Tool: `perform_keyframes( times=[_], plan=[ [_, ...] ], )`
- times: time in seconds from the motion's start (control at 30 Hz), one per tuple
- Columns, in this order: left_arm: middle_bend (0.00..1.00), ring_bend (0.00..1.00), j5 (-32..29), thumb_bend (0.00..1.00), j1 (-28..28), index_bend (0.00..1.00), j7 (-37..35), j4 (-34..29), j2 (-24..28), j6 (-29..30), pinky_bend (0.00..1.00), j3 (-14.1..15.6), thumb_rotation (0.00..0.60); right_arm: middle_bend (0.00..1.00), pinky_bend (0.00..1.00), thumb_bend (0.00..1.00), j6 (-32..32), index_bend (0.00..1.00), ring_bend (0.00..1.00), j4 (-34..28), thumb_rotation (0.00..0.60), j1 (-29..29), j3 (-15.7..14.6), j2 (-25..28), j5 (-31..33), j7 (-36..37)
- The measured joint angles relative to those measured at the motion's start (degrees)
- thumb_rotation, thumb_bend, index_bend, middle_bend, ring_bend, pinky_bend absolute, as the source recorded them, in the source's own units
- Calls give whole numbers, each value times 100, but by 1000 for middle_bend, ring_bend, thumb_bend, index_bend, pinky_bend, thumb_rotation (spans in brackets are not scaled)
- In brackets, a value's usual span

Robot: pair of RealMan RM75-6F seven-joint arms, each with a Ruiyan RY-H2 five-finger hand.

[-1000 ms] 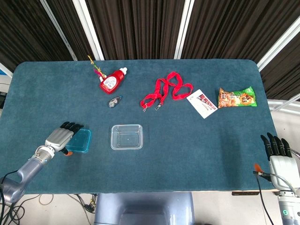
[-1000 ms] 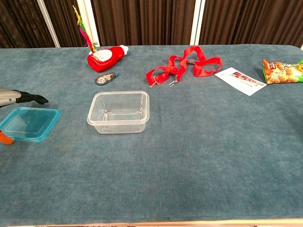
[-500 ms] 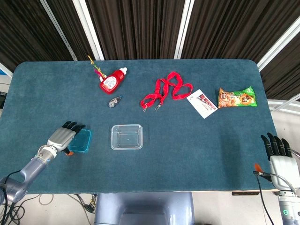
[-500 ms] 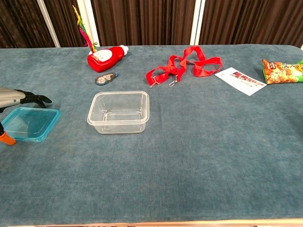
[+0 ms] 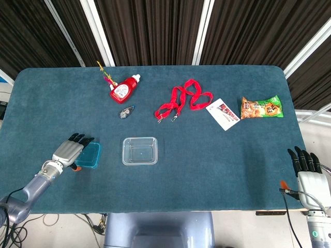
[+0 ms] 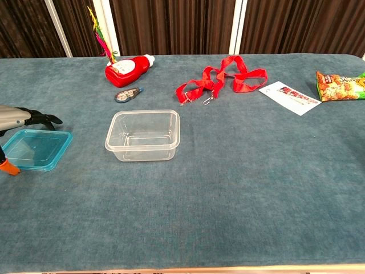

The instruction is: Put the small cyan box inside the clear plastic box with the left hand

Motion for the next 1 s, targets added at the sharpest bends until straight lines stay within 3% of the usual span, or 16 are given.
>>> perform_keyframes(
  times=[0.1, 0.57, 0.87, 1.0],
  plan=[
    [251, 0, -31, 274, 1, 0, -23, 2, 5, -3, 0, -13, 600, 45, 0, 307, -2, 40, 37, -6, 600, 0, 1, 3, 3, 7],
    [267, 0, -157, 295, -23, 0, -14, -305, 293, -55, 0, -62, 600, 44, 0, 308, -10, 40, 37, -14, 600, -1, 5, 11, 24, -2],
    [272, 0, -376, 295, -83, 0, 262, -981, 808, -62, 0, -184, 600, 45, 0, 308, -9, 40, 37, -10, 600, 0, 15, 12, 37, 3],
    [272, 0, -587, 295, -146, 0, 492, -1595, 1210, -56, 0, -305, 600, 44, 0, 308, 3, 40, 37, -9, 600, 0, 10, 9, 18, -13]
  ],
)
